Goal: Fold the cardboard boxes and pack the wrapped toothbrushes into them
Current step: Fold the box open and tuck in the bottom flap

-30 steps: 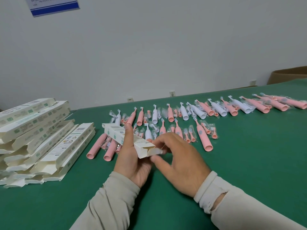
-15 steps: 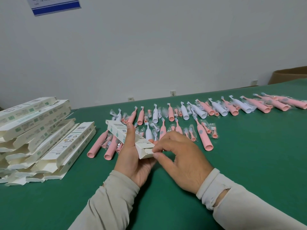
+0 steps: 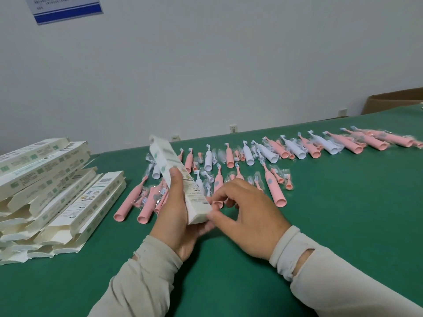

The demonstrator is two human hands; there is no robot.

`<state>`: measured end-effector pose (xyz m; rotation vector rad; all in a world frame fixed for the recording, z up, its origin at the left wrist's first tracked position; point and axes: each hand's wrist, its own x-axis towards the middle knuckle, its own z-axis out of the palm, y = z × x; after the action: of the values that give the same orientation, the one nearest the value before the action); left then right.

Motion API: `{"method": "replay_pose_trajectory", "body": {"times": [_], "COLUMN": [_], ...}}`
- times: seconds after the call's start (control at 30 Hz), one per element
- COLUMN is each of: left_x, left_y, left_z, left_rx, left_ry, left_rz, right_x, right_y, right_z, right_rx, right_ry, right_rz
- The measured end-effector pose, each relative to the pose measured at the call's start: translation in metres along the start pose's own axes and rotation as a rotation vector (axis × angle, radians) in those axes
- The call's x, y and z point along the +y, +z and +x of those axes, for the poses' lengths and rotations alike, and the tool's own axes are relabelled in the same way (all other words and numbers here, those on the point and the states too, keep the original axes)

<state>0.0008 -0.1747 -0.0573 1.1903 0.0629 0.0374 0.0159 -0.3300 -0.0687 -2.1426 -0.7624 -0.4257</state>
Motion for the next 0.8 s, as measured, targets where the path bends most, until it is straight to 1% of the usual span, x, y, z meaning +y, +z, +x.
{"method": "replay_pose_trajectory", "body": {"times": [0.03, 0.1, 0.13, 0.17, 0.2, 0.23, 0.3, 0.4, 0.53, 0.57, 0.6, 0.67, 0.7, 0.73, 0.8], "left_x": [0.002, 0.004, 0.004, 0.004, 0.003, 0.002, 0.0, -0.002, -0.003, -0.003, -0.003, -0.003, -0.003, -0.003, -0.003], "left_y": [-0.001, -0.008, -0.014, -0.02, -0.025, -0.029, -0.033, -0.032, -0.031, -0.031, -0.031, -0.031, -0.03, -0.03, -0.029], "left_z": [-0.001, 0.0, 0.0, 0.001, 0.003, 0.005, 0.008, 0.009, 0.009, 0.009, 0.009, 0.009, 0.009, 0.008, 0.008], "left_rx": [0.089, 0.254, 0.284, 0.282, 0.273, 0.272, 0.296, 0.32, 0.308, 0.307, 0.308, 0.313, 0.314, 0.314, 0.313], "left_ry": [0.068, 0.318, 0.435, 0.5, 0.542, 0.567, 0.575, 0.589, 0.596, 0.591, 0.586, 0.573, 0.57, 0.57, 0.574], "left_rz": [0.164, 0.585, 0.828, 1.045, 1.2, 1.291, 1.356, 1.379, 1.389, 1.393, 1.396, 1.396, 1.391, 1.385, 1.385], "right_x": [0.002, 0.005, 0.005, 0.006, 0.008, 0.011, 0.017, 0.026, 0.039, 0.039, 0.039, 0.038, 0.037, 0.036, 0.033], "right_y": [0.001, -0.001, -0.003, -0.007, -0.012, -0.017, -0.028, -0.042, -0.047, -0.049, -0.051, -0.057, -0.06, -0.061, -0.063], "right_z": [0.001, 0.006, 0.009, 0.012, 0.014, 0.016, 0.019, 0.021, 0.02, 0.019, 0.017, 0.017, 0.017, 0.017, 0.017], "right_rx": [0.016, 0.107, 0.173, 0.249, 0.318, 0.384, 0.49, 0.591, 0.546, 0.537, 0.536, 0.531, 0.516, 0.491, 0.425], "right_ry": [0.05, 0.18, 0.236, 0.281, 0.334, 0.363, 0.373, 0.386, 0.344, 0.318, 0.261, 0.049, -0.061, -0.134, -0.179], "right_rz": [0.095, 0.378, 0.512, 0.594, 0.646, 0.664, 0.639, 0.526, 0.398, 0.327, 0.199, -0.11, -0.208, -0.253, -0.246]}}
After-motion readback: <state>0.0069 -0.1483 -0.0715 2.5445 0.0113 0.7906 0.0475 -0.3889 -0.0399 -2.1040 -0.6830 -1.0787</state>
